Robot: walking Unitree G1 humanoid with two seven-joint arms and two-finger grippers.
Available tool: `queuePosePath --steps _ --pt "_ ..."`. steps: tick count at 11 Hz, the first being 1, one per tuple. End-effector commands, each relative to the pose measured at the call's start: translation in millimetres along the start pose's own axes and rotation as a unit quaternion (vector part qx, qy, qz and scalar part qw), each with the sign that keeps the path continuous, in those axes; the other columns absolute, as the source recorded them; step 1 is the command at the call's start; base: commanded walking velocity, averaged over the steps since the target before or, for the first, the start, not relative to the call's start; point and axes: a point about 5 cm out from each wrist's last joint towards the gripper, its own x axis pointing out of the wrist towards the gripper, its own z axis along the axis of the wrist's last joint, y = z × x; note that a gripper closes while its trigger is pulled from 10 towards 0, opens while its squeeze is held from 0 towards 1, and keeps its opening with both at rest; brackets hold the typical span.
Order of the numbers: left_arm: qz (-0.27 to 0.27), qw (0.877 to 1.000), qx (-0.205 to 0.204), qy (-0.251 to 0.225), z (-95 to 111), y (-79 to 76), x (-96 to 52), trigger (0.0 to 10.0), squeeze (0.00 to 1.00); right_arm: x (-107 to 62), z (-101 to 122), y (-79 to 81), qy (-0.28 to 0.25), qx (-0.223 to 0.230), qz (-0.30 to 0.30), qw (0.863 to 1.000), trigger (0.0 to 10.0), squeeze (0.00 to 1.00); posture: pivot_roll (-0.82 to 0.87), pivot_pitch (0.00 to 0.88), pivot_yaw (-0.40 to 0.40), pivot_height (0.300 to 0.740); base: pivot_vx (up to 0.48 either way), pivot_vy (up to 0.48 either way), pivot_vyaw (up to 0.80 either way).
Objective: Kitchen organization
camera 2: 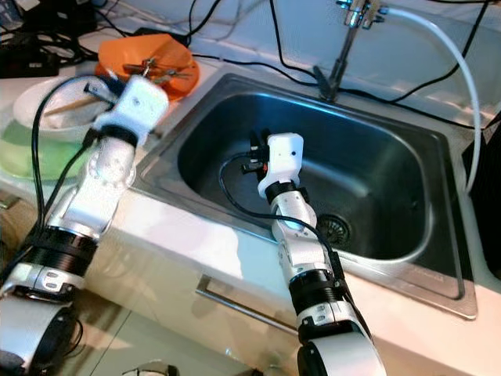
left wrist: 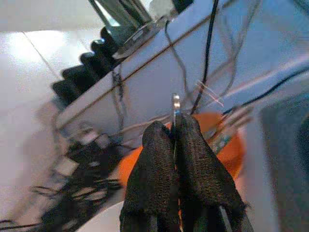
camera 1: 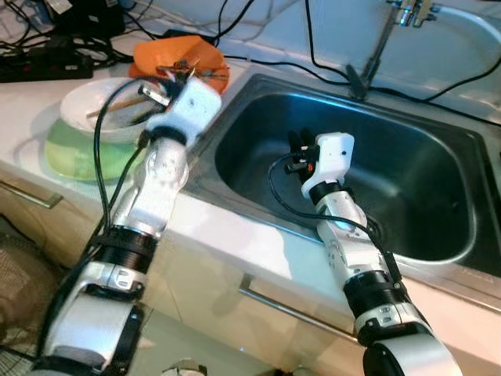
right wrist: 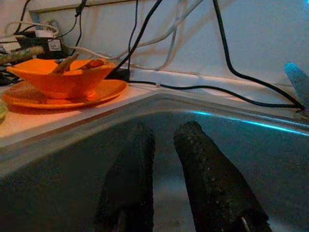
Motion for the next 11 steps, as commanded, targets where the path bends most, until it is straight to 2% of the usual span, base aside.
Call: queuePosePath --steps 1,4,5,6,7,8,10,11 --pt "-0.031 0.999 -0.029 0.01 -1.5 -6.8 -1.8 10.0 0.0 1.4 0.6 -2.7 0.001 0.0 -0.002 1.0 10.0 0.0 0.06 0.058 -0.053 0.74 0.0 0.0 0.0" --pt "-0.032 0.999 -0.03 0.002 1.2 4.5 -3.1 10.0 0.0 2.4 1.0 -2.6 0.001 0.001 0.0 1.0 10.0 0.0 0.06 0.058 -0.057 0.74 0.0 0.0 0.0" --pt "-0.029 0.999 -0.042 -0.009 6.5 9.1 -3.1 10.0 0.0 2.6 1.0 -2.5 0.001 0.0 0.001 1.0 10.0 0.0 0.06 0.057 -0.06 0.74 0.0 0.0 0.0" --pt "-0.025 0.997 -0.064 -0.02 11.7 13.7 -2.3 10.0 0.0 3.0 1.4 -2.2 0.001 0.0 0.002 1.0 10.0 0.0 0.06 0.056 -0.06 0.74 0.0 0.0 0.0" --pt "-0.015 0.993 -0.112 -0.033 19.3 22.3 -0.9 10.0 0.0 3.4 1.8 -2.2 0.0 0.0 0.003 1.0 10.0 0.0 0.06 0.056 -0.065 0.74 0.0 0.0 0.0" --pt "-0.02 0.982 -0.182 -0.051 29.3 30.6 -0.4 10.0 0.0 3.9 1.7 -1.5 0.001 0.0 0.005 1.0 10.0 0.0 0.07 0.056 -0.068 0.74 0.0 0.0 0.0" --pt "-0.045 0.973 -0.215 -0.071 41.7 39.6 -1.0 10.0 0.0 4.6 1.5 0.1 0.002 0.001 0.009 1.0 10.0 0.0 0.07 0.054 -0.073 0.74 0.0 0.0 0.0" --pt "-0.054 0.971 -0.216 -0.082 48.8 45.9 -0.4 10.0 0.0 5.1 1.6 1.4 0.002 0.002 0.012 1.0 10.0 0.0 0.07 0.051 -0.075 0.74 0.0 0.0 0.0"
